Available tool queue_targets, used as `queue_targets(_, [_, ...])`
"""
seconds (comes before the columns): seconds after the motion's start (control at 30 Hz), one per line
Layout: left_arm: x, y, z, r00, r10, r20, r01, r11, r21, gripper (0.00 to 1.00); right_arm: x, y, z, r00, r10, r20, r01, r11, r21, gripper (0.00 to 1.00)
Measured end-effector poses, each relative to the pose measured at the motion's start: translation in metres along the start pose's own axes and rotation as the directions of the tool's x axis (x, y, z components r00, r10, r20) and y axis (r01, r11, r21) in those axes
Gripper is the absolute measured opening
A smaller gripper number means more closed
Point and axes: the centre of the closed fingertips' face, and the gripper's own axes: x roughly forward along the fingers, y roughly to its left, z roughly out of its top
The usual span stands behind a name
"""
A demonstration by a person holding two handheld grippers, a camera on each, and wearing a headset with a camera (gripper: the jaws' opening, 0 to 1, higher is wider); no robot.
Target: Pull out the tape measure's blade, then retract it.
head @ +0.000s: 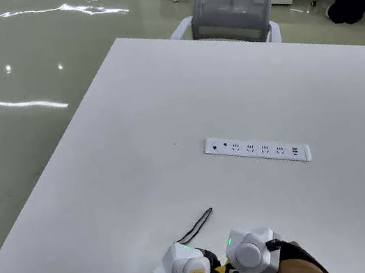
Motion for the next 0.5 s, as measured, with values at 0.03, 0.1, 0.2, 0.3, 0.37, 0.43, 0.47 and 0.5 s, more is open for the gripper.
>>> queue_targets(0.03, [0.0002, -0.0001, -0.0001, 1.0, 0.0, 0.0, 0.0, 1.0, 0.0, 0.57, 0.0003, -0.0003, 0.0, 1.0, 0.0, 0.0, 0.0, 1.0, 0.004, 0.11])
queue_targets(0.1, [0.0003, -0.0002, -0.0001, 1.0, 0.0, -0.001, 0.0, 1.0, 0.0, 0.57, 0.0006, -0.0005, -0.0003, 1.0, 0.002, 0.001, -0.002, 1.0, 0.009, 0.12])
queue_targets(0.2, [0.0004, -0.0004, -0.0003, 1.0, -0.001, -0.001, 0.001, 1.0, -0.001, 0.57, 0.0001, 0.0, -0.0001, 1.0, 0.001, 0.002, -0.001, 1.0, 0.007, 0.12])
queue_targets(0.3, [0.0002, -0.0006, -0.0005, 1.0, 0.001, 0.0, -0.001, 1.0, -0.003, 0.57, 0.0004, 0.0003, -0.0006, 1.0, 0.002, 0.006, -0.002, 1.0, -0.006, 0.12])
queue_targets(0.37, [0.0002, -0.0006, -0.0006, 1.0, 0.003, 0.005, -0.003, 1.0, -0.008, 0.57, 0.0004, 0.001, -0.0002, 0.9999, -0.003, 0.012, 0.004, 0.999, -0.045, 0.13])
queue_targets(0.43, [-0.0001, -0.0007, -0.0004, 0.9999, 0.006, 0.008, -0.006, 1.0, -0.01, 0.58, 0.001, 0.0015, -0.0009, 0.9998, -0.009, 0.017, 0.01, 0.999, -0.051, 0.14])
queue_targets(0.47, [0.0, -0.0007, -0.0002, 1.0, 0.006, 0.007, -0.006, 1.0, -0.017, 0.58, -0.0003, 0.0013, -0.0004, 0.9996, -0.013, 0.025, 0.014, 0.998, -0.053, 0.15])
queue_targets(0.5, [0.0001, -0.0006, -0.0004, 1.0, 0.005, 0.007, -0.005, 1.0, -0.016, 0.58, -0.0005, -0.0003, -0.0005, 0.9992, -0.022, 0.032, 0.024, 0.999, -0.049, 0.16])
